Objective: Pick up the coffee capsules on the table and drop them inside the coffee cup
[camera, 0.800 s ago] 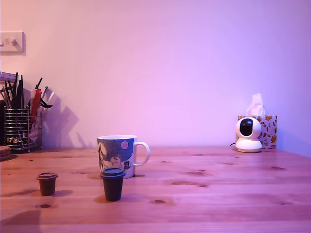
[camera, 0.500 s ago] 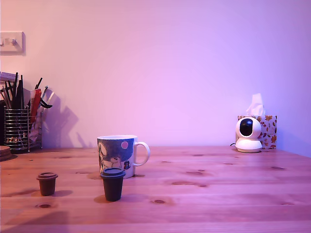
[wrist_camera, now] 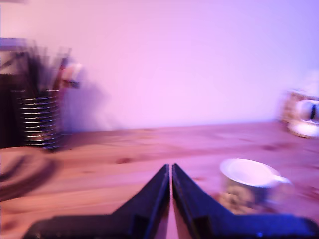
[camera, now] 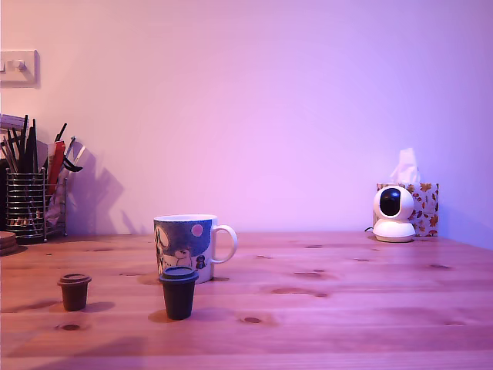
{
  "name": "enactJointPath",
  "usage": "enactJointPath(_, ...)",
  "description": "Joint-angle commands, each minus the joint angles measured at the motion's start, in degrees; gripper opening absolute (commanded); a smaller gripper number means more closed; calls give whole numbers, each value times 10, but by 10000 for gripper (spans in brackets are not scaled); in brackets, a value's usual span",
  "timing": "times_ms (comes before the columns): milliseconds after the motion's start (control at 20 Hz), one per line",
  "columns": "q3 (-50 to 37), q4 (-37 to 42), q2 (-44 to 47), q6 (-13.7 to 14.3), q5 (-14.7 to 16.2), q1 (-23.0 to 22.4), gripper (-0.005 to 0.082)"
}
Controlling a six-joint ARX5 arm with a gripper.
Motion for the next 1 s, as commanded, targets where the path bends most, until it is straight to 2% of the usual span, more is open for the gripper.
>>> enactJointPath(0, -1, -16, 3, -16, 24, -1, -21)
enactJointPath(50, 3, -34, 4, -23, 33, -3, -21)
enactJointPath(250, 18, -76, 20, -21, 65, -12, -21)
enactJointPath(350, 33, -109, 42, -2, 79, -17, -21)
enactJointPath(450, 46, -127, 74, 4, 86, -25, -21)
enactJointPath(750, 58, -114, 186, 21, 88, -69, -21)
enactJointPath(950, 58, -64, 244, 22, 89, -93, -21)
